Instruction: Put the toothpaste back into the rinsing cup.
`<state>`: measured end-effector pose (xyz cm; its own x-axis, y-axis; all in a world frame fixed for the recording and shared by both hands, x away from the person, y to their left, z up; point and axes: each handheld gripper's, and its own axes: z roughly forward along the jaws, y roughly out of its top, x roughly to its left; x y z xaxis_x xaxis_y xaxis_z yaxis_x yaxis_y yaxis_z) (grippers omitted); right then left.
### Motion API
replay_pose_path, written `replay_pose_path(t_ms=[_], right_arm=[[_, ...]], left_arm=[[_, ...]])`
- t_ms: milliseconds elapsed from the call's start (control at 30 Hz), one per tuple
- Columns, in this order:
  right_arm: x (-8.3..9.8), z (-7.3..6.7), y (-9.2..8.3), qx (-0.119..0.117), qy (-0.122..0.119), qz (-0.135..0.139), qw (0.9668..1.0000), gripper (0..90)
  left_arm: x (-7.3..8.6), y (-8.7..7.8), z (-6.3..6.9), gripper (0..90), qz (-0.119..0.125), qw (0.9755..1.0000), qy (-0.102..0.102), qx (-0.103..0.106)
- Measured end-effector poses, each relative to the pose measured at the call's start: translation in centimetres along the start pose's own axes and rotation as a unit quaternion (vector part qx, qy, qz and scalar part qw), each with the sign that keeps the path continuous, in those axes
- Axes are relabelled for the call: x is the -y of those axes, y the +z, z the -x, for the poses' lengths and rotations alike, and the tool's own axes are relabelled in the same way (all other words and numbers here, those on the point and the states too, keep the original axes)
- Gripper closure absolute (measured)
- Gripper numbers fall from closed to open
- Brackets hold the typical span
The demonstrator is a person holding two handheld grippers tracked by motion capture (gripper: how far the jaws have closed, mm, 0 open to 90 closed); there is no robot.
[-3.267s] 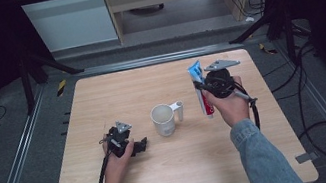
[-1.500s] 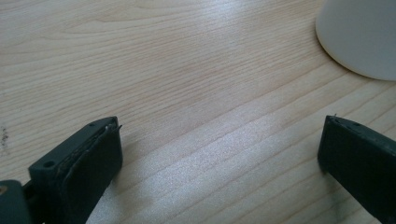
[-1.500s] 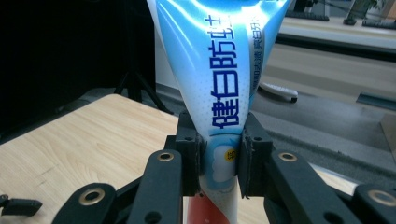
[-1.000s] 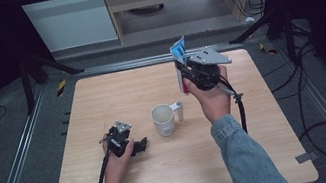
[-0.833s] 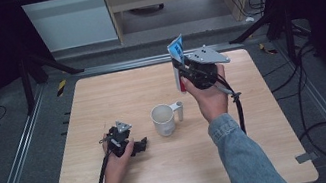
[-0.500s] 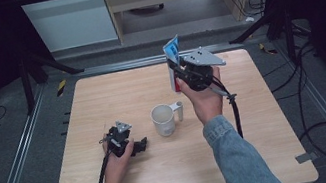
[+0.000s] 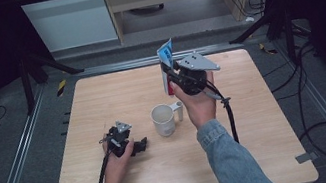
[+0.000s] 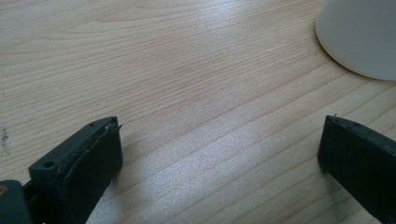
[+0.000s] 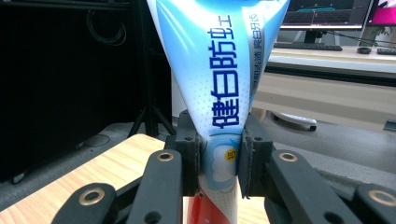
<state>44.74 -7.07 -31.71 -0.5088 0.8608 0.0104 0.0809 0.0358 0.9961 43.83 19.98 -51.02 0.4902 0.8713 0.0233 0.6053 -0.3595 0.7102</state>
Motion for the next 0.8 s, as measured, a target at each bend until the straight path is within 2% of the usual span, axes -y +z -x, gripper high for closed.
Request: replay_pose_path(t_ms=[500, 800], right_arm=[[2.0, -1.3, 0.0, -0.016, 0.019, -0.007, 0.9997, 73.2], [3.9, -2.2, 0.0, -0.030, 0.035, -0.017, 0.9988, 73.2]], left_arm=[[0.0, 0.0, 0.0, 0.0, 0.000, 1.0000, 0.000, 0.000], [0.0, 0.0, 0.0, 0.0, 0.000, 1.0000, 0.000, 0.000]])
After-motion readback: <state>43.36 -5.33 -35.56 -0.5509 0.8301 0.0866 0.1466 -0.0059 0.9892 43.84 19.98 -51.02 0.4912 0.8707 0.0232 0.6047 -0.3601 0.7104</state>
